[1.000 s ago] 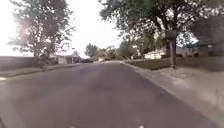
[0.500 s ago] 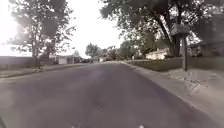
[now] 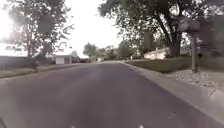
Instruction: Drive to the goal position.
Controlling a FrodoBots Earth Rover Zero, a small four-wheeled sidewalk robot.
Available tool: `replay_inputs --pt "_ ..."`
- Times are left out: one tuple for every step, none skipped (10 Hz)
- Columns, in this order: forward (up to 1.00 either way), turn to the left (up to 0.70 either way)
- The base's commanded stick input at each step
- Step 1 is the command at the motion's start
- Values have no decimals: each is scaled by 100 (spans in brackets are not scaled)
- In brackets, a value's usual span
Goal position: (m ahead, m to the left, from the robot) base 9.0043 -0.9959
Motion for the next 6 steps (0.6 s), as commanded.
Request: replay_inputs --pt "100 -1" --pt "100 -1" --pt "100 -1" --pt "100 -1" --pt "100 -1" --pt "100 -1"
